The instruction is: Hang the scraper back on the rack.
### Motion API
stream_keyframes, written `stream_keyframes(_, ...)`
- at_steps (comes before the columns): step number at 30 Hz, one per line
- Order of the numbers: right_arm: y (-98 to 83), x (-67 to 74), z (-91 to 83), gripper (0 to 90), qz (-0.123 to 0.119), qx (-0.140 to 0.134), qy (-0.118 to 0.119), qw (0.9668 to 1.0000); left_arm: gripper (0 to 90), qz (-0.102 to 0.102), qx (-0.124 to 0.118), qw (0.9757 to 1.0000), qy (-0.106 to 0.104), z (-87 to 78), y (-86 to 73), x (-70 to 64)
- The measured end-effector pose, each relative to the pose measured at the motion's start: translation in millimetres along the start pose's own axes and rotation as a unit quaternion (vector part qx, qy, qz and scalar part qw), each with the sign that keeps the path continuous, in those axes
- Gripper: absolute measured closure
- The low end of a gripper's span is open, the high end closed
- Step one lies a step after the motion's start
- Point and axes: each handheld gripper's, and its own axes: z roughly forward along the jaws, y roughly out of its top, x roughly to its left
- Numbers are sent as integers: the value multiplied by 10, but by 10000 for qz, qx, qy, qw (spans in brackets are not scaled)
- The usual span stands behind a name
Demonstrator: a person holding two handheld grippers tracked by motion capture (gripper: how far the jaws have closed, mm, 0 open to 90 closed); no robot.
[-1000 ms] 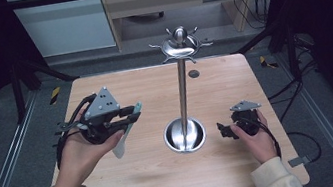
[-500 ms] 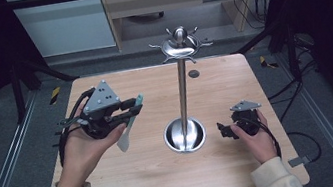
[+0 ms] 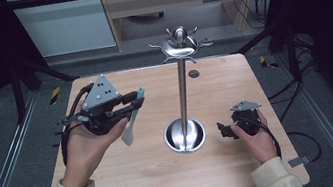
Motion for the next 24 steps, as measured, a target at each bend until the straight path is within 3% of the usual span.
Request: stream_keyframes(24,2,2,-5,73,43,8,-6,10000,740,50,-269,9996,68,30,194,-82)
